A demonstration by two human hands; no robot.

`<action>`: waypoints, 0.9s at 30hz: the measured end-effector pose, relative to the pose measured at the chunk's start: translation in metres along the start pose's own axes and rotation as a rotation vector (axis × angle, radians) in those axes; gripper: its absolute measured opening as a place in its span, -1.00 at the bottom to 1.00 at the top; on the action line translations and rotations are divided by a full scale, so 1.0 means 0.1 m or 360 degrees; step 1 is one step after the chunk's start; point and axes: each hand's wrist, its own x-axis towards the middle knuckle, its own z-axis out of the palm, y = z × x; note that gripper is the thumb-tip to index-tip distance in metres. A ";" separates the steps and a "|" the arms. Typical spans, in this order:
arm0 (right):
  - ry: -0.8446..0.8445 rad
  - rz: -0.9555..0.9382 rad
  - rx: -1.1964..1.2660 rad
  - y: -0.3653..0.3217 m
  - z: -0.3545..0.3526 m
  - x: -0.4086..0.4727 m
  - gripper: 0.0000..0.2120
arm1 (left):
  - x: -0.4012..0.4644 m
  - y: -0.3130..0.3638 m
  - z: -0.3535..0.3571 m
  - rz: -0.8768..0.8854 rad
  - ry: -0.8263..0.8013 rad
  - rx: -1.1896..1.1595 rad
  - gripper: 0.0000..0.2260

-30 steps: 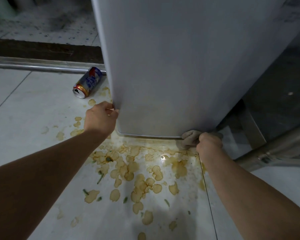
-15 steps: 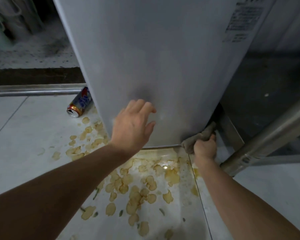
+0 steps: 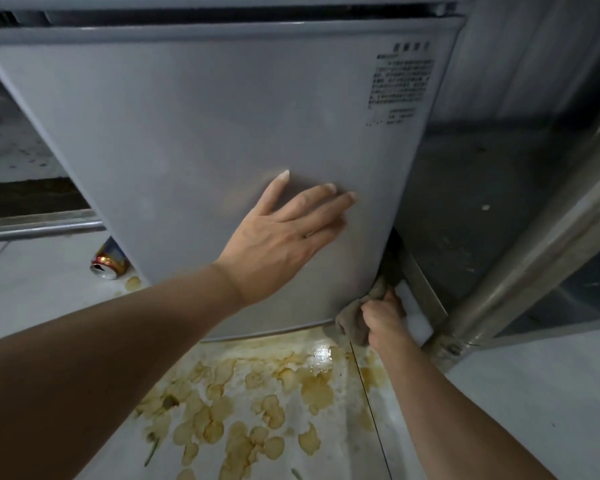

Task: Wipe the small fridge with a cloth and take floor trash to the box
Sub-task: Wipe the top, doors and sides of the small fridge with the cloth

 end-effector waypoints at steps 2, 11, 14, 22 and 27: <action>0.0013 -0.0061 0.0020 -0.08 0.00 -0.07 -0.43 | 0.01 0.01 -0.02 -0.0007 0.0013 0.0017 -0.62; 0.0054 -0.0451 0.0116 -0.71 -0.02 -0.45 -0.48 | 0.12 -0.08 -0.19 0.0184 -0.0014 0.0149 -0.63; 0.0038 -0.0570 0.0105 -1.00 -0.05 -0.60 -0.49 | 0.22 -0.16 -0.32 0.0234 0.0014 0.0152 -0.71; -0.0026 -0.0672 0.0056 -1.71 -0.19 -1.06 -0.59 | 0.55 -0.55 -0.81 0.0017 0.0161 0.0163 -0.70; -0.0075 -0.0640 0.0103 -2.12 -0.25 -1.29 -0.59 | 0.72 -0.80 -1.03 -0.0117 0.0322 0.0112 -0.70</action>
